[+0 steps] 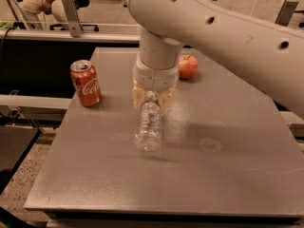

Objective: Move water bottle near coke can

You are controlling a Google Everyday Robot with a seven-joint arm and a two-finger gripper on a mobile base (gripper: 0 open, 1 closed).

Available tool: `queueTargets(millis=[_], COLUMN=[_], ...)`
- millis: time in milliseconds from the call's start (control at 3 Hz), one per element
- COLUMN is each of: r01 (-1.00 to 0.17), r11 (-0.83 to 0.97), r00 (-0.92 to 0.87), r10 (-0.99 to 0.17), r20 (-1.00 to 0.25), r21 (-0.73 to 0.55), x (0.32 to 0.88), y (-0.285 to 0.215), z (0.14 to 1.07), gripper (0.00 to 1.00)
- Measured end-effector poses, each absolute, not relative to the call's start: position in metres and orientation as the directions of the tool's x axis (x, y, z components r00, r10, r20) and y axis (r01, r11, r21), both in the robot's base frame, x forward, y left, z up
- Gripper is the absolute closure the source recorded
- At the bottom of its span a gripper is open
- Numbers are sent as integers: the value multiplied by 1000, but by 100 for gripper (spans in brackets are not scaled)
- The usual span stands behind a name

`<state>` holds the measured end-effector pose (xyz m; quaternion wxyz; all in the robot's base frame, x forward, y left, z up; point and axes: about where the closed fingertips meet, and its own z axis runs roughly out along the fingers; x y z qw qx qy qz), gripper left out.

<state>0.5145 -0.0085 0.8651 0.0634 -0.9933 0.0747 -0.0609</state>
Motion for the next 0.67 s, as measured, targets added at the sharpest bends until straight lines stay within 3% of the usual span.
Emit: queueTargets(millis=[333,667], r01=[-224,-314], r11=[-957,-914], r00=[960,929], r10=[-249,-352], r20=[125,116], r21=[-186,-256], x=[536,555], y=[11,36], z=[875,888], gripper=[100,100])
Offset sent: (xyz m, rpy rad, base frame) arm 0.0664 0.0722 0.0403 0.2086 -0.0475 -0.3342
